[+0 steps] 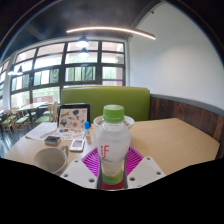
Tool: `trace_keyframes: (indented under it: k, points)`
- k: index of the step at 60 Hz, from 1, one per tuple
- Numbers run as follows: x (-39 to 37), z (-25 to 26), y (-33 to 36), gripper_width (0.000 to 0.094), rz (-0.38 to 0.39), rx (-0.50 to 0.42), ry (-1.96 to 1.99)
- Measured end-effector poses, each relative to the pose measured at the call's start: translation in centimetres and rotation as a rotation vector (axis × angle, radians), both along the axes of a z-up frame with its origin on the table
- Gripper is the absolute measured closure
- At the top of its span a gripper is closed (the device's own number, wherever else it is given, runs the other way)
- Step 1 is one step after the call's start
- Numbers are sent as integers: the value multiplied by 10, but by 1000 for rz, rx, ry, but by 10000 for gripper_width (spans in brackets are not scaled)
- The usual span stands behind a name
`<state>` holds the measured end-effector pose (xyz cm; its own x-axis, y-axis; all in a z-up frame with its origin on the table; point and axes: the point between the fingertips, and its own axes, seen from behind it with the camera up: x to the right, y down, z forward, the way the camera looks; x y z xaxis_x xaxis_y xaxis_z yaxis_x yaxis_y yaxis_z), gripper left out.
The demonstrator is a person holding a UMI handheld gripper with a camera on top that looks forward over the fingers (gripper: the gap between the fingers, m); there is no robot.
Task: Pour water
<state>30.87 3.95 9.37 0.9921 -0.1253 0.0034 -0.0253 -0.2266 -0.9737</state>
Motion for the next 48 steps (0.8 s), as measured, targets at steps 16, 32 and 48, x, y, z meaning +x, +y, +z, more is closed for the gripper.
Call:
trace_keyframes:
  k: [16, 32, 48]
  points:
    - [-1, -28, 8, 654, 20, -5, -7]
    - [2, -29, 5, 378, -12, -42, -30]
    - [-17, 24, -92, 112, -56, -26, -24]
